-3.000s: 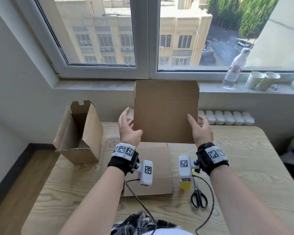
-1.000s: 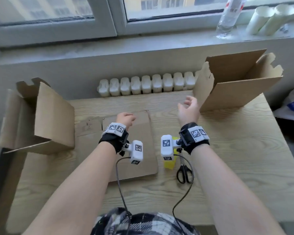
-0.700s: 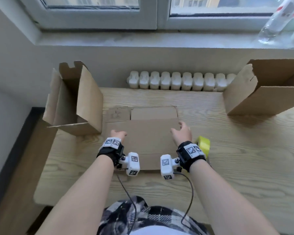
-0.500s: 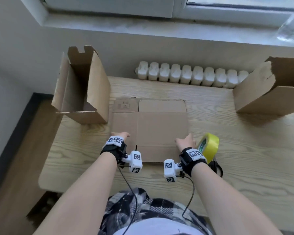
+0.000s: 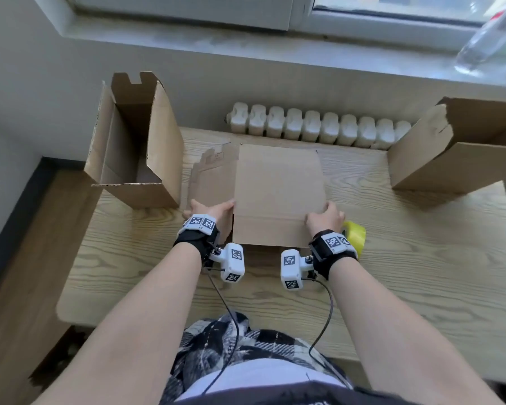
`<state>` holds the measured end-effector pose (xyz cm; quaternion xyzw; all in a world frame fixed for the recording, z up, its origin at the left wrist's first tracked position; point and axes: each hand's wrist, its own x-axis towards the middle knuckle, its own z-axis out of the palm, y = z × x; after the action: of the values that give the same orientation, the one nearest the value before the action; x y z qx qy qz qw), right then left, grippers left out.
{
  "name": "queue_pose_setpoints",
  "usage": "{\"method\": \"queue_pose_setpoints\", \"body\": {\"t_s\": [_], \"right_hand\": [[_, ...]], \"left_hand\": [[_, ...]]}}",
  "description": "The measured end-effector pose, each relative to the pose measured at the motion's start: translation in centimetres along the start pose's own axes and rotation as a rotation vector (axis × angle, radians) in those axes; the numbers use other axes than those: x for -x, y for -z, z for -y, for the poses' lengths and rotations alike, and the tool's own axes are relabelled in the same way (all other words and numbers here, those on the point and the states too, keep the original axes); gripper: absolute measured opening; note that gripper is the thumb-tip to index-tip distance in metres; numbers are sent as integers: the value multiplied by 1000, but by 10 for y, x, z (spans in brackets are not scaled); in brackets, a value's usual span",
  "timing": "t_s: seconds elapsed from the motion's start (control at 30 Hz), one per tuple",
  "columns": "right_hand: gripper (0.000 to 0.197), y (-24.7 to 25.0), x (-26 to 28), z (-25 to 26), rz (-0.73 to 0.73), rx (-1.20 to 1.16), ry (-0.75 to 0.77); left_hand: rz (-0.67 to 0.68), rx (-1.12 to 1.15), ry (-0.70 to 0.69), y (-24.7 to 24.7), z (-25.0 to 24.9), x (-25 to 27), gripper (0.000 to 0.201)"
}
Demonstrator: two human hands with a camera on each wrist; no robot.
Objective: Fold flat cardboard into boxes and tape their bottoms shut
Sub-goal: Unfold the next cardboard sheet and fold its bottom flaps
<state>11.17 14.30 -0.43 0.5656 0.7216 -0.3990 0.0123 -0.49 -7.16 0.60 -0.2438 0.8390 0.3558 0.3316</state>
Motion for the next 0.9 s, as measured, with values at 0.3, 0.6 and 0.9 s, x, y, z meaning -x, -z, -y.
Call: {"method": "queue_pose_setpoints", "body": {"t_s": [0.3, 0.6, 0.9], "right_hand": [[49, 47, 9, 42, -16, -187, 233], [33, 61, 22, 45, 133, -819, 21], [54, 81, 36, 55, 174, -801, 157]], "left_hand": [[334, 513, -184, 10, -38, 39, 46], [385, 581, -209, 28, -68, 64, 82], [85, 425, -404, 21, -66, 51, 91]]}}
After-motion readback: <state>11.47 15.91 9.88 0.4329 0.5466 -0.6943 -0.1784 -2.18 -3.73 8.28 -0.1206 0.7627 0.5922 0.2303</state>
